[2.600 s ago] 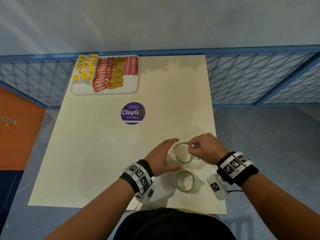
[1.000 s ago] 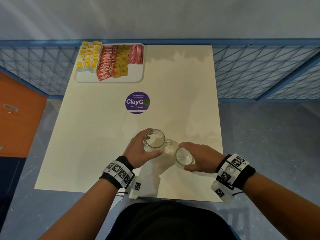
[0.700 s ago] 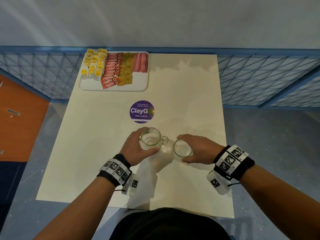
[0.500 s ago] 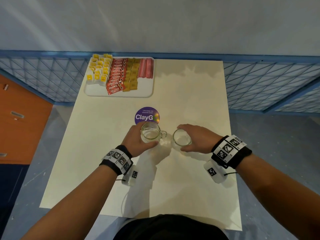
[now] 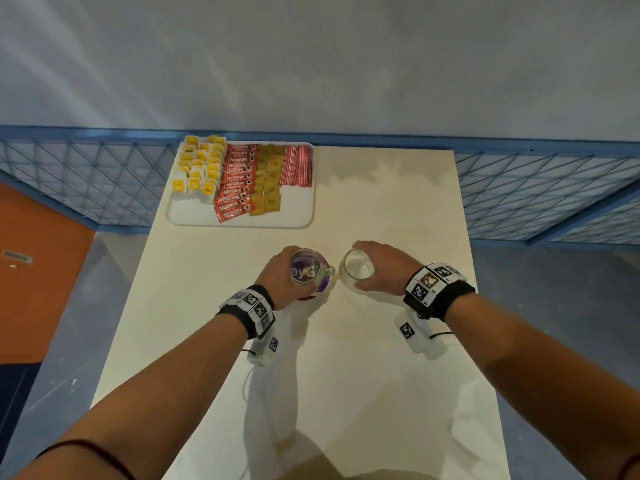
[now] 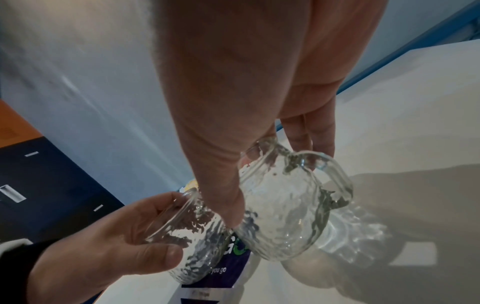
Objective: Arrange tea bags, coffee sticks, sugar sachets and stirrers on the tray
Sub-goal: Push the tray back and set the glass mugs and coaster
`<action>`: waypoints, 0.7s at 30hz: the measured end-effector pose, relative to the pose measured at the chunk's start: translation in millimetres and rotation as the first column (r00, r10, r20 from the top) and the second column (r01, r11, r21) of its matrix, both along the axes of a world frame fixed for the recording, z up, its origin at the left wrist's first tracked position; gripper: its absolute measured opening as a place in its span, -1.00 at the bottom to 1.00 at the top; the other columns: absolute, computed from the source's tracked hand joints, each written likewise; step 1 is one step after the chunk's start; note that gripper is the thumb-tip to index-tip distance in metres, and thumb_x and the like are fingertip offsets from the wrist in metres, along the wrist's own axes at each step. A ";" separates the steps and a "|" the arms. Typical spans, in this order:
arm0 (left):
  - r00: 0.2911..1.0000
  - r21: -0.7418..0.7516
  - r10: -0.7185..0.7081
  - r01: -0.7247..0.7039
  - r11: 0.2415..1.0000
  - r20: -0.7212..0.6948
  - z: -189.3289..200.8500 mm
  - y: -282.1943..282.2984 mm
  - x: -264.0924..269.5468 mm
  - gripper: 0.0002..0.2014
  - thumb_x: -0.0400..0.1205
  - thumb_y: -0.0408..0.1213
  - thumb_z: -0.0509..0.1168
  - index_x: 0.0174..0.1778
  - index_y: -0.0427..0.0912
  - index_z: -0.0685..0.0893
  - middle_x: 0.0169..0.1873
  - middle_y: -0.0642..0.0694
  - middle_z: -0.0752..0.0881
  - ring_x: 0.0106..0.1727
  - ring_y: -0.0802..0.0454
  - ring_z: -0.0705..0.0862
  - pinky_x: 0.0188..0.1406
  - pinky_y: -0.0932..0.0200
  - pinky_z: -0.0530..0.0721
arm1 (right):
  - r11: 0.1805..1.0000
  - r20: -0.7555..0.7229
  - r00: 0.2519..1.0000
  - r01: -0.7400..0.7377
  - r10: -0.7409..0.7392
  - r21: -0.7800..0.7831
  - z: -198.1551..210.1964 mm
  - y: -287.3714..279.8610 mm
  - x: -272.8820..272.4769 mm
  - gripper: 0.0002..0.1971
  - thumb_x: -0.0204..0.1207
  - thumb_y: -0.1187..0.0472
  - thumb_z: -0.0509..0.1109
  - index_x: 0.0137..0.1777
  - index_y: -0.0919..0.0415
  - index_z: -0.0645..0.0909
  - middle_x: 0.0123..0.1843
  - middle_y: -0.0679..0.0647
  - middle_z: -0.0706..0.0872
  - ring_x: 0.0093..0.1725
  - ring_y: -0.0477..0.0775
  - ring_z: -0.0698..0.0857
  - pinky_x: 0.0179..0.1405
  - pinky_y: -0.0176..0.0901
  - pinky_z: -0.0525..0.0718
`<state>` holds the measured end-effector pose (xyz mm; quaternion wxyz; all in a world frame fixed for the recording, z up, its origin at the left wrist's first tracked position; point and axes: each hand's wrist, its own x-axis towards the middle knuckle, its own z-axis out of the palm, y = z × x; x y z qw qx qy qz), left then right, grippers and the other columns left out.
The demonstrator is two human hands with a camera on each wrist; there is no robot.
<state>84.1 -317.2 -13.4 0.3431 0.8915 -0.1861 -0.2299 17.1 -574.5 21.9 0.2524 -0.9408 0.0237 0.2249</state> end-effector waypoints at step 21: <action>0.999 -0.002 -0.029 0.029 1.000 -0.045 -17.8 4.6 2.6 -0.17 0.22 0.14 0.66 0.39 0.08 0.52 0.24 0.13 0.62 0.24 0.10 0.63 0.25 0.13 0.68 | 1.000 -0.035 0.999 -0.019 0.019 0.004 -16.1 9.7 2.2 -0.12 0.45 -0.04 0.61 0.71 0.06 0.27 0.63 0.01 0.48 0.51 0.09 0.55 0.46 -0.07 0.51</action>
